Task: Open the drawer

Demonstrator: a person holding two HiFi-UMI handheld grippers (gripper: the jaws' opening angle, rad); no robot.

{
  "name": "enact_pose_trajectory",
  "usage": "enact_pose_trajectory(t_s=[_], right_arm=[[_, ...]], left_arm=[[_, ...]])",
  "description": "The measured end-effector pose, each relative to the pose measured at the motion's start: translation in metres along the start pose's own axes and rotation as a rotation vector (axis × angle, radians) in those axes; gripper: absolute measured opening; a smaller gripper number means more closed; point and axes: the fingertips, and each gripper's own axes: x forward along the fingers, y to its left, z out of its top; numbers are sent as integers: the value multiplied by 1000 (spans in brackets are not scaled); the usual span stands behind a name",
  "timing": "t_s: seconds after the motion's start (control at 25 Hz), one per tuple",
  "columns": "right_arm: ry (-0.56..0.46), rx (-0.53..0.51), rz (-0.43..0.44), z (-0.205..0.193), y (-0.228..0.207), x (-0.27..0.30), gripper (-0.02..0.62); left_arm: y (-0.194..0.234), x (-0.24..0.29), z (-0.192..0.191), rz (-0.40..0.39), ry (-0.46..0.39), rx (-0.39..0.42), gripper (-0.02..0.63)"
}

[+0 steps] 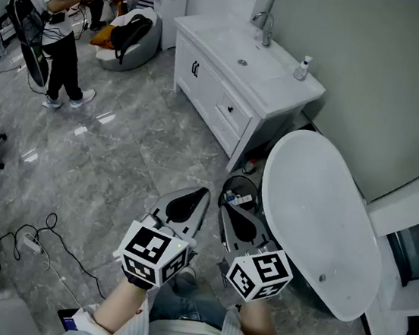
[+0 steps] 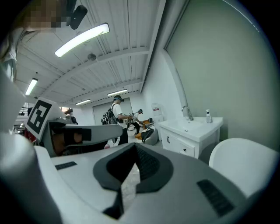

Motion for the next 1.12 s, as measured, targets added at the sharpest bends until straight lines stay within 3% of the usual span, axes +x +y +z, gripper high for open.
enact_pose_trajectory(t_s=[0.68, 1.12], right_arm=[[2, 16, 29, 1, -20, 2, 8], [25, 42, 32, 2, -36, 81, 8]], left_arm=[[11, 9, 2, 67, -14, 11, 17], [82, 45, 8, 77, 1, 11, 17]])
